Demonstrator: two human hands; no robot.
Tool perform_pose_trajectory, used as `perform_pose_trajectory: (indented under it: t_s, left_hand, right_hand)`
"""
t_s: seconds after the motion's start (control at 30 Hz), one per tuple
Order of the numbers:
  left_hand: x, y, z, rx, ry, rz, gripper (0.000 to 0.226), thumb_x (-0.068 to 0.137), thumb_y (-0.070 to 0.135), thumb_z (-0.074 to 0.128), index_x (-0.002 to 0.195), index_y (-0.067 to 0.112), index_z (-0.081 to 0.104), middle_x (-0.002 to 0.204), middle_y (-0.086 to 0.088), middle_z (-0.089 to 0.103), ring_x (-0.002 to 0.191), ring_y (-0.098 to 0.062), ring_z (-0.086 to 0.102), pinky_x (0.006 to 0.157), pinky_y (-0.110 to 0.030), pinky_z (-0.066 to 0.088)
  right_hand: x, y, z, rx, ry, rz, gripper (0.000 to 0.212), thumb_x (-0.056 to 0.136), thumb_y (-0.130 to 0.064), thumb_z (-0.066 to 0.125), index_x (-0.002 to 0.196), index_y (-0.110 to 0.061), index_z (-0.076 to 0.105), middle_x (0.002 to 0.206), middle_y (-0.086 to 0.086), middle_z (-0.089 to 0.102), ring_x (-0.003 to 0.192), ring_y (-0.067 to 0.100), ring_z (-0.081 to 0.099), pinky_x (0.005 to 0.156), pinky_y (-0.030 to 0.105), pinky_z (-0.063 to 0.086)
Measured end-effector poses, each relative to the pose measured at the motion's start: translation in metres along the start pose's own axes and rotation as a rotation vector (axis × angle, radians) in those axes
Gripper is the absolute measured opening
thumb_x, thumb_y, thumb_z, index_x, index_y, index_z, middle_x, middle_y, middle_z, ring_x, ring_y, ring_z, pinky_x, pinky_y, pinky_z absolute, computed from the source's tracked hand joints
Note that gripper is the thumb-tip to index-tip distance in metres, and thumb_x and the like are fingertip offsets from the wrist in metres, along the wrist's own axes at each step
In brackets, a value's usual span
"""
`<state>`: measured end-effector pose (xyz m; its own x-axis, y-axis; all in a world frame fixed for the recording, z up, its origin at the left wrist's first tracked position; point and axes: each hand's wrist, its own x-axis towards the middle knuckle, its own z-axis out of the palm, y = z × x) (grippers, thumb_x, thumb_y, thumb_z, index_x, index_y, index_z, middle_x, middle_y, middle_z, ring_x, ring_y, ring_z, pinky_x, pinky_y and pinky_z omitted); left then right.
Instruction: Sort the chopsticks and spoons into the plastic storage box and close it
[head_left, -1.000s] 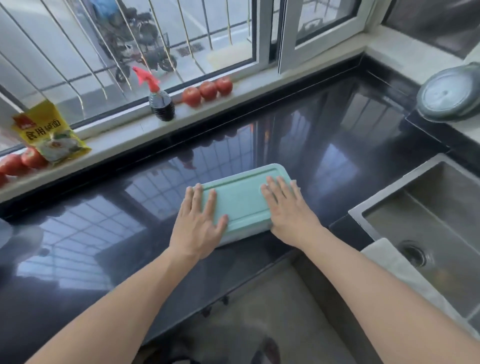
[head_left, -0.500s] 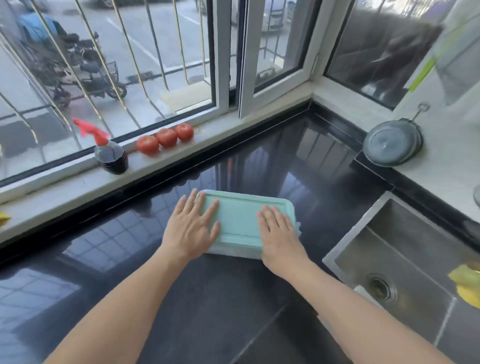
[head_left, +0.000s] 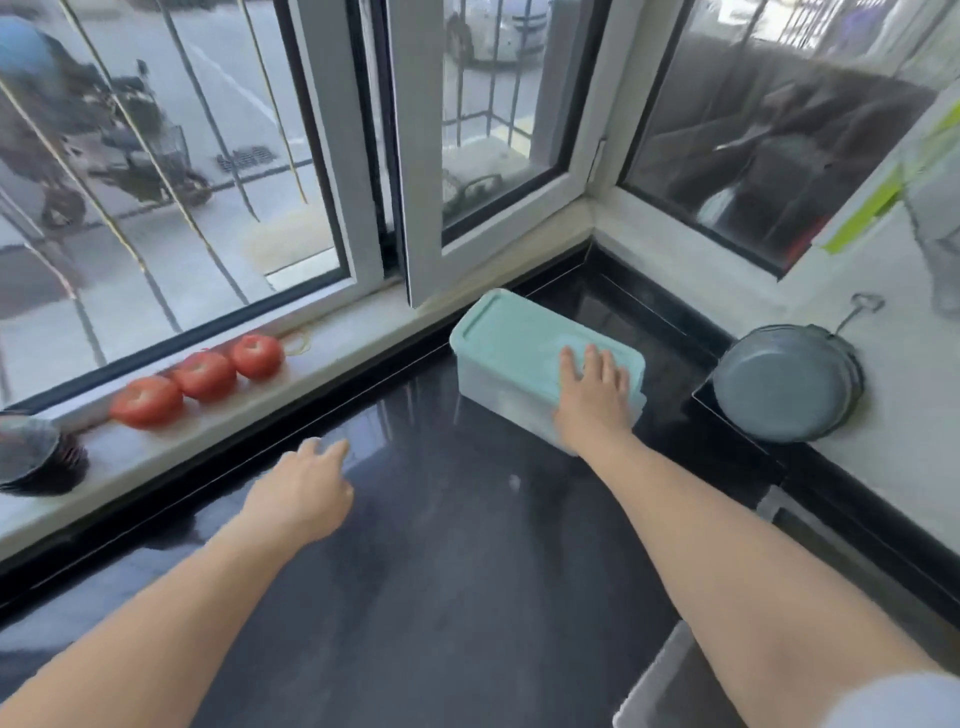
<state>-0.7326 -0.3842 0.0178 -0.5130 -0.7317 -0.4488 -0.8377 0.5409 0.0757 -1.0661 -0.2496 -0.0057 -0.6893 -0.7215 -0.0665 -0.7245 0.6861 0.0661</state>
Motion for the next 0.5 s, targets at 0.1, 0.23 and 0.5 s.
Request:
perform_pose_trajectory:
  t_s: [0.1,0.23,0.5]
  left_hand:
    - [0.055,0.043,0.000,-0.051,-0.122,-0.002,0.058,0.100,0.031,0.045,0.156,0.024,0.033,0.155,-0.011,0.042,0.136,-0.034,0.048,0.108,-0.043,0.044]
    - [0.112,0.087,0.019,-0.071,-0.285,0.001,0.068,0.093,0.050,0.031,0.160,0.037,0.026,0.168,-0.005,0.025,0.143,-0.031,0.042,0.112,-0.041,0.042]
    - [0.123,0.131,0.017,0.134,-0.343,-0.028,0.061,0.099,0.036,0.035,0.159,0.037,0.028,0.153,-0.005,0.043,0.132,-0.030,0.053,0.101,-0.038,0.046]
  right_hand:
    - [0.075,0.022,-0.006,0.020,0.020,0.037,0.082,0.096,-0.021,0.057,0.159,-0.017,0.004,0.165,0.022,0.004,0.153,0.041,0.002,0.124,0.054,0.007]
    - [0.162,0.055,-0.012,0.017,0.013,0.127,0.083,0.093,-0.015,0.054,0.160,-0.015,0.003,0.164,0.025,0.002,0.152,0.043,0.001,0.123,0.056,0.005]
    - [0.257,0.123,-0.014,-0.002,0.008,0.257,0.086,0.092,-0.016,0.057,0.160,-0.013,0.006,0.164,0.026,0.005,0.152,0.045,0.004,0.122,0.059,0.007]
